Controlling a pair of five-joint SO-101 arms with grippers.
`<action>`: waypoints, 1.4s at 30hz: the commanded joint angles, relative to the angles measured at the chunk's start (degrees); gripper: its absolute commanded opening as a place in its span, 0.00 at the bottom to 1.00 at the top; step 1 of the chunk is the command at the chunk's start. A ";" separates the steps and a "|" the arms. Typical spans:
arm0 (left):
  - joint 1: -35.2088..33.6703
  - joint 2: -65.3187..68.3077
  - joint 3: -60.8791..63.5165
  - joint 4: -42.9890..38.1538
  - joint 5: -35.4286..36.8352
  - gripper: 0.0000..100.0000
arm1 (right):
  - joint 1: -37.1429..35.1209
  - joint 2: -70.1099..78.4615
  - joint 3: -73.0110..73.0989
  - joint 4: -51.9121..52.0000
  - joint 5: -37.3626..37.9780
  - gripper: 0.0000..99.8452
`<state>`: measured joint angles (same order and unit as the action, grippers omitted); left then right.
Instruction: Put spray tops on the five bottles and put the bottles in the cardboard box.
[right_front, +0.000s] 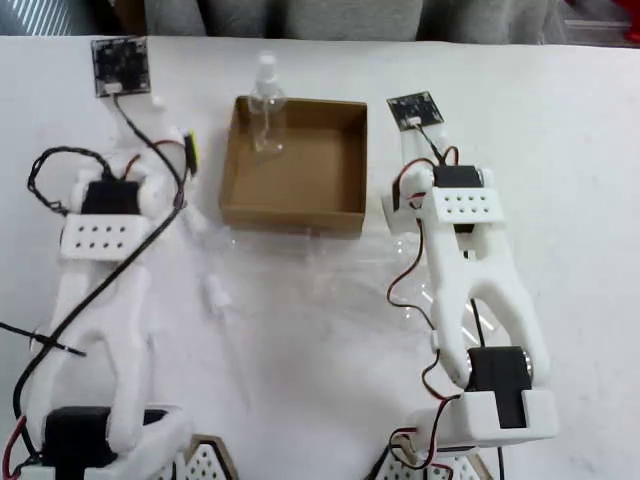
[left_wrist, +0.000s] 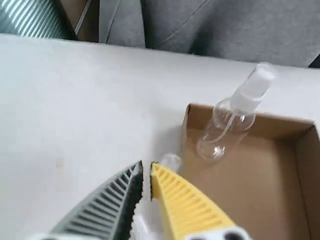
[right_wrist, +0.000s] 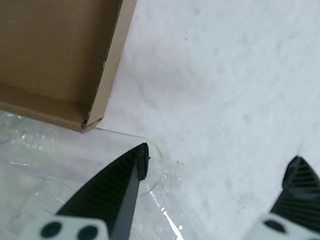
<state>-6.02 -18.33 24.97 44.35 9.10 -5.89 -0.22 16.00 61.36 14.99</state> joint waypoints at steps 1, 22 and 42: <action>-1.36 -4.00 3.16 3.52 0.53 0.02 | 0.75 -3.56 -1.05 0.92 0.00 0.38; -24.66 -20.97 20.48 15.21 0.18 0.03 | -0.57 -22.90 5.54 19.82 0.00 0.12; -25.54 -4.62 25.58 6.33 -5.63 0.02 | -14.46 -34.51 23.21 22.20 19.16 0.22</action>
<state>-31.16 -22.90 50.55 53.41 6.73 -19.34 -33.01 38.86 83.25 31.08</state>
